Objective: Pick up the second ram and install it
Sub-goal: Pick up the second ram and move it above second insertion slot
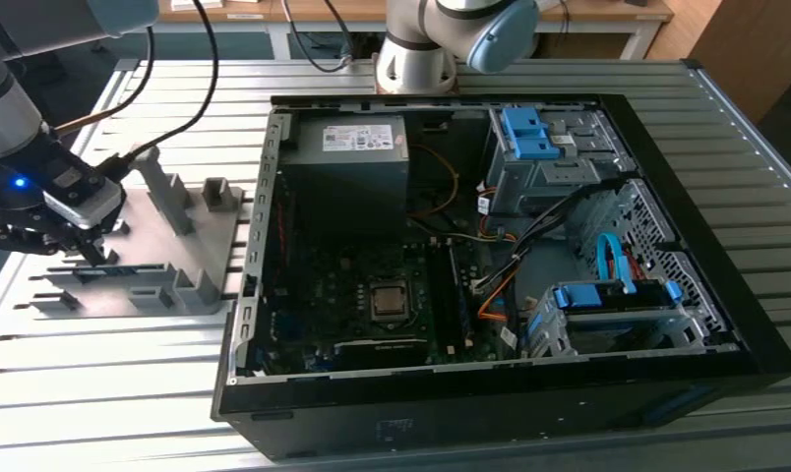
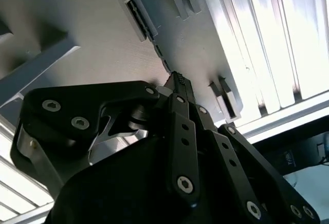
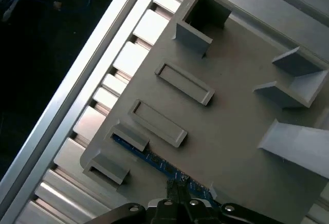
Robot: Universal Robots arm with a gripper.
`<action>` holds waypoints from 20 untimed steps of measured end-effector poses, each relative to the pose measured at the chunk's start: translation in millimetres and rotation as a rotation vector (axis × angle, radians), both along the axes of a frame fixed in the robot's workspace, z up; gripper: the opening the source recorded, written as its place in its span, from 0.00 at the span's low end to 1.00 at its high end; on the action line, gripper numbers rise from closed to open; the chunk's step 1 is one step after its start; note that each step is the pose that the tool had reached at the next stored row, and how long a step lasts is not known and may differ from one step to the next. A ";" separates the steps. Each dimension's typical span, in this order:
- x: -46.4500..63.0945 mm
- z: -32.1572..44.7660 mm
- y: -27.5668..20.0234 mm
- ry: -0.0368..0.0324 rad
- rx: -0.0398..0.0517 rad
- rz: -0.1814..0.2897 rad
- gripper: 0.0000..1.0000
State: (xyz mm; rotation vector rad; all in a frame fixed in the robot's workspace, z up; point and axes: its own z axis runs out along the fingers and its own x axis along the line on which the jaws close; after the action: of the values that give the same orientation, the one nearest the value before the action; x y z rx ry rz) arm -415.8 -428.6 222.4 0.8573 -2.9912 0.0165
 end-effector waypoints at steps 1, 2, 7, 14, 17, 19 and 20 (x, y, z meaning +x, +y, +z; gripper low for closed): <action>0.0 0.0 0.0 0.0000 0.0000 0.014 0.10; 0.0 0.0 0.0 0.0000 0.0000 0.029 0.10; 0.0 0.0 0.0 0.0000 0.0000 0.098 0.10; 0.0 0.0 0.0 0.0000 0.0000 0.192 0.10; 0.0 0.0 0.0 0.0000 0.0000 0.233 0.10; 0.0 0.0 0.0 -0.0001 0.0001 0.260 0.10; 0.0 0.0 0.0 -0.0001 0.0001 0.272 0.10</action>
State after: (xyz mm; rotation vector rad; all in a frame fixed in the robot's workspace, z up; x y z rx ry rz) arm -415.7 -428.6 222.4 1.2563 -2.8487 0.0226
